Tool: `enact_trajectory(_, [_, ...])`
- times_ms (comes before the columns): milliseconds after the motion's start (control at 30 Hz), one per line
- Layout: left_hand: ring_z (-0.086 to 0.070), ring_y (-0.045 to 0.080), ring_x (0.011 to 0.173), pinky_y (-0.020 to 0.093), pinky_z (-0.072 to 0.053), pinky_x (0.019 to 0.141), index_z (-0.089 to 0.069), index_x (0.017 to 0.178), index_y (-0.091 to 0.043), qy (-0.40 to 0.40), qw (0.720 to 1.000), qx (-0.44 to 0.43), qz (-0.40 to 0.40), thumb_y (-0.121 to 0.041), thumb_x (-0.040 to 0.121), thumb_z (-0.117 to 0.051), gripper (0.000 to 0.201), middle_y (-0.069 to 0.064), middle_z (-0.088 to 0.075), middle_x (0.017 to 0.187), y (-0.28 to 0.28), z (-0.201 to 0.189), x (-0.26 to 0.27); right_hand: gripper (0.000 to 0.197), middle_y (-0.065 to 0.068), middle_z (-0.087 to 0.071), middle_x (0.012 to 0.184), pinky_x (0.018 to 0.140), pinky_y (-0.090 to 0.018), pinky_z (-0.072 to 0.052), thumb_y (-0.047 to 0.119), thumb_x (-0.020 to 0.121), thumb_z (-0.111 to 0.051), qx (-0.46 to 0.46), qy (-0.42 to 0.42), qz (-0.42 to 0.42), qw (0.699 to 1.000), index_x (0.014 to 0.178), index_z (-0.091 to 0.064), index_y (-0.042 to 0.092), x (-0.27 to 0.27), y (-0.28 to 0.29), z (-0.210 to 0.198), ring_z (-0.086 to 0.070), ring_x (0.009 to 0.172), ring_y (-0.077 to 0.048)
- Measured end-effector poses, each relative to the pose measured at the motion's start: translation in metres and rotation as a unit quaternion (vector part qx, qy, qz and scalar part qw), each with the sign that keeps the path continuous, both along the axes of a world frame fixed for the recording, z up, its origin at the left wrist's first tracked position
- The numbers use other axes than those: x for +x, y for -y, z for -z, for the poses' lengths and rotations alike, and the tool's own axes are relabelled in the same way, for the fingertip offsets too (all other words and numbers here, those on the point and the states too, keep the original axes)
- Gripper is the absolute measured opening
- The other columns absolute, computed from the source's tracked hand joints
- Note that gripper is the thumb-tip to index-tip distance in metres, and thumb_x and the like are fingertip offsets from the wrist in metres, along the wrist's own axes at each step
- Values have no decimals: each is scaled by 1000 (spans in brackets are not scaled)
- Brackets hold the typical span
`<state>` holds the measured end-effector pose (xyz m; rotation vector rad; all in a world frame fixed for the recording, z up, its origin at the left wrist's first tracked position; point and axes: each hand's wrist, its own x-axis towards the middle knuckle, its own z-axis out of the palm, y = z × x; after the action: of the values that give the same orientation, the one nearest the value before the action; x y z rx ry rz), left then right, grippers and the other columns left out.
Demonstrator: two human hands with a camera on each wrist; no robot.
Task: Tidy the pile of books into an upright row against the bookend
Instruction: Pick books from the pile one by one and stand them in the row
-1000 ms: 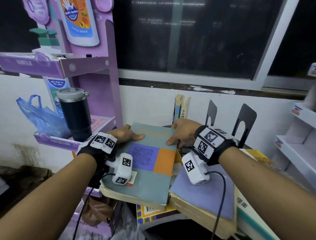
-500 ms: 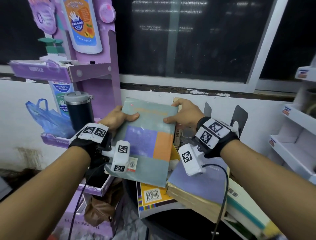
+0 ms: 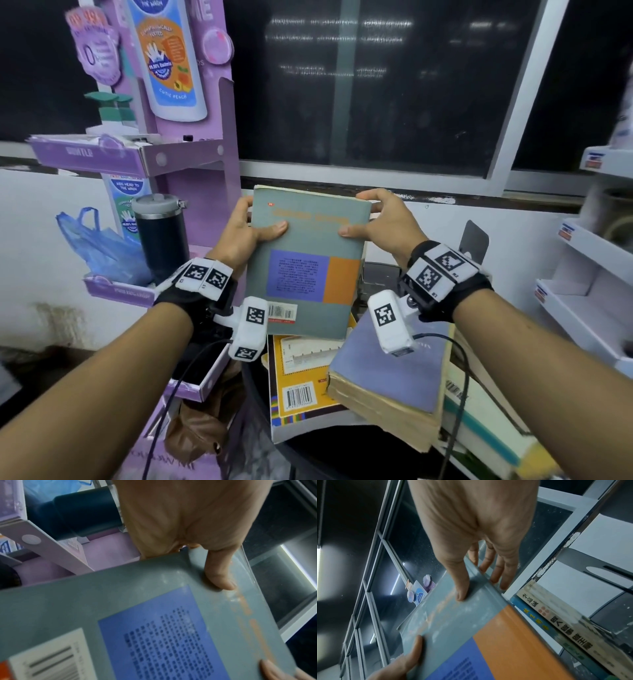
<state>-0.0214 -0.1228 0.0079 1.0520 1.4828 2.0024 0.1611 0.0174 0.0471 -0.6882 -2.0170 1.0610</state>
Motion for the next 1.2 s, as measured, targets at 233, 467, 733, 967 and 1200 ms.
enact_trajectory(233, [-65, 32, 107, 45, -54, 90, -50, 125, -10, -4, 1000, -8, -22, 0, 85, -66, 45, 13, -66, 119, 3, 11, -11, 65, 7, -53, 106, 72, -20, -51, 19, 66, -88, 38, 24, -31, 998, 115, -45, 19, -12, 8, 3, -57, 98, -15])
enact_trajectory(467, [-60, 25, 113, 45, -49, 98, -50, 127, -18, -48, 997, -37, -37, -4, 87, -64, 44, 6, -61, 126, 10, 18, -25, 68, -8, -57, 113, 85, -47, -56, 19, 66, -86, 47, 46, -70, 995, 110, -35, 22, -31, 21, 5, -62, 101, -26])
enact_trajectory(733, [-55, 18, 115, 43, -46, 88, -40, 134, -25, 9, 997, -81, -3, -25, 79, -67, 61, -3, -60, 127, 5, 2, -21, 63, 4, -61, 95, 71, -30, -56, 28, 68, -85, 132, 103, -90, 982, 121, -52, 30, -25, 33, -8, -61, 82, -13])
enact_trajectory(967, [-58, 22, 115, 42, -47, 82, -48, 130, -26, 4, 998, -69, 13, -40, 70, -63, 63, 0, -63, 124, 1, -7, -11, 57, 9, -61, 110, 78, -26, -52, 44, 65, -85, 162, 140, -82, 973, 115, -61, 31, -24, 42, -22, -61, 94, -12])
enact_trajectory(1200, [-60, 18, 111, 44, -47, 88, -53, 119, -26, -28, 998, -57, 11, -43, 76, -61, 48, -1, -65, 120, -8, -10, -2, 68, 7, -56, 117, 86, -31, -53, 37, 67, -85, 154, 142, -73, 975, 128, -56, 33, -17, 36, -20, -58, 104, -16])
